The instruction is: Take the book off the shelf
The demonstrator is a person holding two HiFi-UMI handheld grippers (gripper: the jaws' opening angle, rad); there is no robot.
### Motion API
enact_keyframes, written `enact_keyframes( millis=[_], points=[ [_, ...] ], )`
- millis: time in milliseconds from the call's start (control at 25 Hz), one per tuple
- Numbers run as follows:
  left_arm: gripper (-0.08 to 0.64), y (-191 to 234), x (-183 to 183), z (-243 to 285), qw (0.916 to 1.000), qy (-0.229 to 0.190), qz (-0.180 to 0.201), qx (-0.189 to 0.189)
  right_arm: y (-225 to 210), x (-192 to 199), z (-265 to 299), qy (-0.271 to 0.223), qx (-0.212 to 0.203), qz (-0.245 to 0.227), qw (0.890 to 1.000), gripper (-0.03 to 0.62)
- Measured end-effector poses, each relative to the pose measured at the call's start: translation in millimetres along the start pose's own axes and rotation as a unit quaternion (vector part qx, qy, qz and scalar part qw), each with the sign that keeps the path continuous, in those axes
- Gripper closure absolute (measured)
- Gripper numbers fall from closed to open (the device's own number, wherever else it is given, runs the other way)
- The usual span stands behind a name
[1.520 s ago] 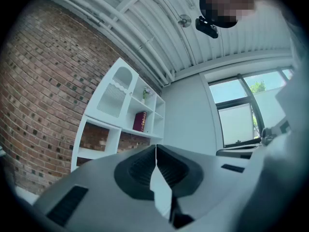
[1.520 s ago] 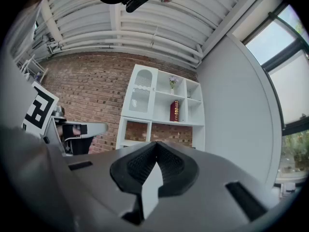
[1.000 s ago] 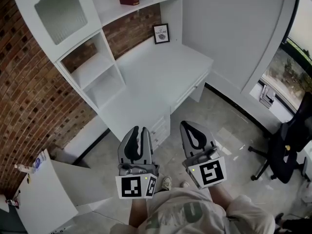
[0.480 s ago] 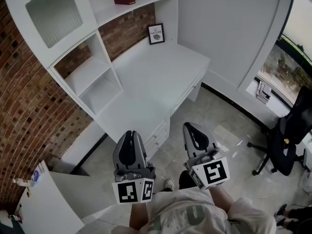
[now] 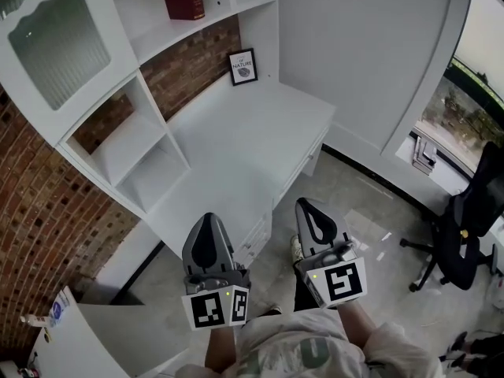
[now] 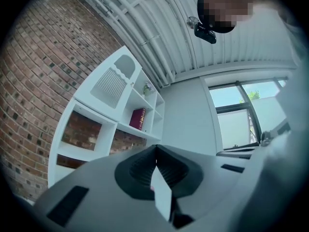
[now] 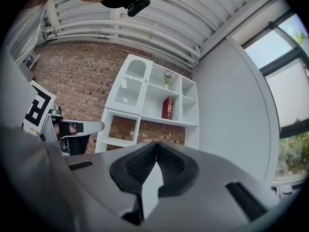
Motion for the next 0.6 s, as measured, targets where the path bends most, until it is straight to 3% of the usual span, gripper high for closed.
enact_keyframes(
  millis=[280, 600],
  points=[
    [0.548, -20.0, 21.9, 100.3, 0.9995, -0.007, 0.015, -0.025, -73.9, 10.1, 100.0, -0.052, -0.047, 0.03, 0.997, 0.577],
    [0.548, -34.8, 29.6, 236.9, 0.9958, -0.034, 0.029, -0.079, -151.1, 7.5, 226.9, -0.084, -0.134, -0.028, 0.987, 0.577]
  ],
)
Point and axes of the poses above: the fingertips, and each gripper's own axes: z forward along the fingers, y to its left, x out of its underside, the point moved 9 cm from there along -z, backward along the fingers, and after that the axes turned 4 degrees about -y, right-handed, at the moved point
